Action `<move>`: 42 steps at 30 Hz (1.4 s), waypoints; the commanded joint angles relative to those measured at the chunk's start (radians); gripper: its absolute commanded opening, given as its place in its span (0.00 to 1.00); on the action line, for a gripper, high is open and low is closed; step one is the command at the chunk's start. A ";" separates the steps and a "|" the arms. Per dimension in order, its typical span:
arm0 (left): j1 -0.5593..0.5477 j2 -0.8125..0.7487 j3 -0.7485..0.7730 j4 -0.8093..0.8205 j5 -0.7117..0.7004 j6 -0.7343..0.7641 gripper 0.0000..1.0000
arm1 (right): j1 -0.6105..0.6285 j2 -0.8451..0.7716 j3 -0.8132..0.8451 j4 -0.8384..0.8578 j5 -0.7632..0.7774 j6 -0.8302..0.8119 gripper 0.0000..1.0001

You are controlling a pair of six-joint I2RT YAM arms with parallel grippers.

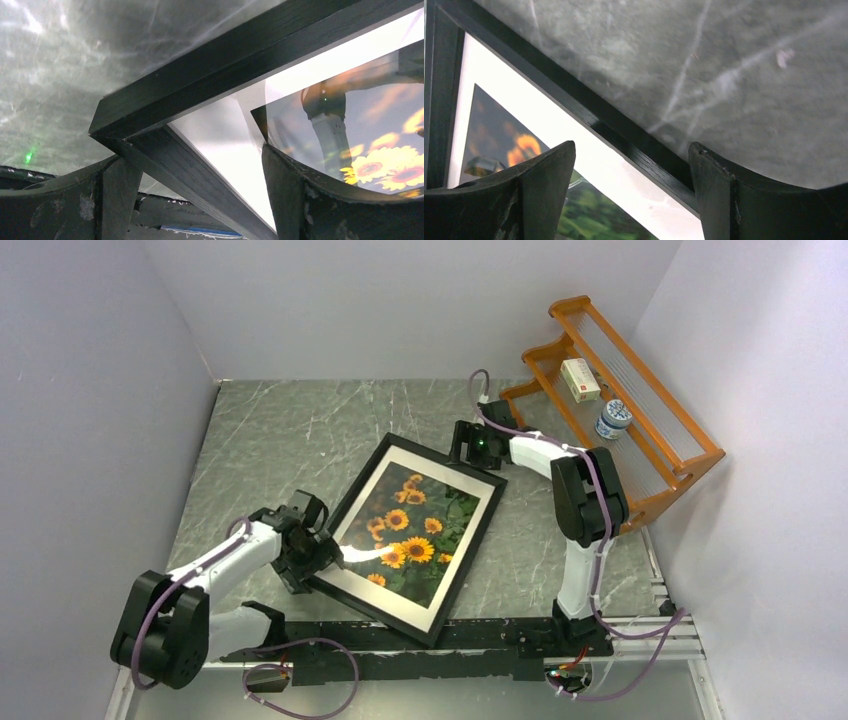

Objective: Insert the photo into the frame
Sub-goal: Adjust the photo frame at the center of the board.

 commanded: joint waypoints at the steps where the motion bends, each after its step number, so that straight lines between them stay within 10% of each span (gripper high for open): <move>1: 0.071 0.053 0.069 0.245 0.064 0.162 0.90 | 0.003 -0.113 -0.097 -0.051 -0.037 0.075 0.86; 23: 0.300 0.554 0.565 0.443 0.417 0.397 0.76 | 0.093 -0.459 -0.615 0.111 -0.111 0.369 0.80; 42: 0.360 0.508 0.810 0.108 0.013 0.499 0.94 | 0.128 -0.890 -0.493 -0.266 0.503 0.263 0.92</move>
